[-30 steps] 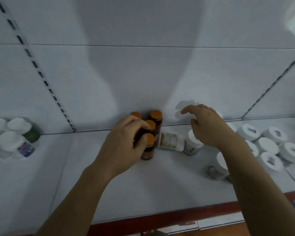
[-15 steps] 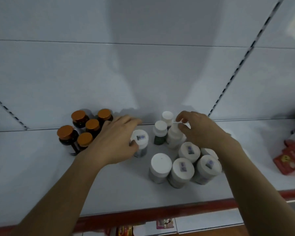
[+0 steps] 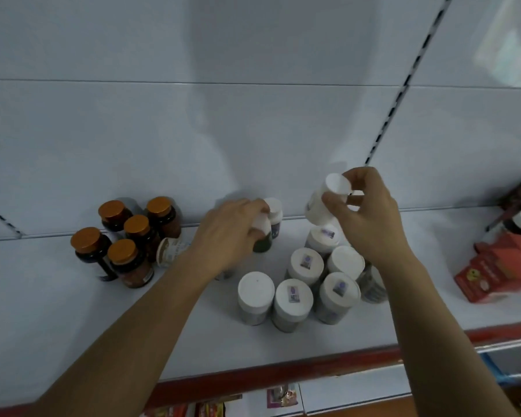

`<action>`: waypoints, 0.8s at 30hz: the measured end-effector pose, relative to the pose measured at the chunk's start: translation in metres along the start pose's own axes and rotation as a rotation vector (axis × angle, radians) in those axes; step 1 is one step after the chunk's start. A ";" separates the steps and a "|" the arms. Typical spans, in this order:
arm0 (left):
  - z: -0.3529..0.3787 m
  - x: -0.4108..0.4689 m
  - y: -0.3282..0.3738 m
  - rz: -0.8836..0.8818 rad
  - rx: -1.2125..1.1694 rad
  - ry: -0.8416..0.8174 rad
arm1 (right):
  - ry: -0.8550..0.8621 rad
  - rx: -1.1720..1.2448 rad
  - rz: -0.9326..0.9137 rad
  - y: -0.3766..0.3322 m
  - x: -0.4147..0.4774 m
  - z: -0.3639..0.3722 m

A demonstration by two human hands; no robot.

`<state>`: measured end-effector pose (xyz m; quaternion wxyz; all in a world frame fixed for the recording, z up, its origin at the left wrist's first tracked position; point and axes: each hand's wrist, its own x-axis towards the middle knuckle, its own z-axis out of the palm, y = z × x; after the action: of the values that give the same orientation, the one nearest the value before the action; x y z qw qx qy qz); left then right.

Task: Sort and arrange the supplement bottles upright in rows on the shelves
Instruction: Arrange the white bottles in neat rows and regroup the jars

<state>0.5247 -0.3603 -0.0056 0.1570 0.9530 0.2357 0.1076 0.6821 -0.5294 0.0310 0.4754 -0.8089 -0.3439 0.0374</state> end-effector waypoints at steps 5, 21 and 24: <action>-0.046 -0.046 -0.026 -0.042 -0.214 0.408 | 0.033 0.224 0.015 -0.019 -0.006 0.019; -0.126 -0.273 -0.265 -0.507 -0.188 0.651 | -0.342 0.280 -0.266 -0.204 -0.069 0.269; -0.136 -0.298 -0.309 -0.518 -0.186 0.657 | -0.435 0.213 -0.308 -0.224 -0.086 0.336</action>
<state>0.1000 -0.2112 -0.0271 0.1809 0.7592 0.4941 0.3830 0.3693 -0.2607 0.0027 0.4729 -0.6654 -0.5509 0.1733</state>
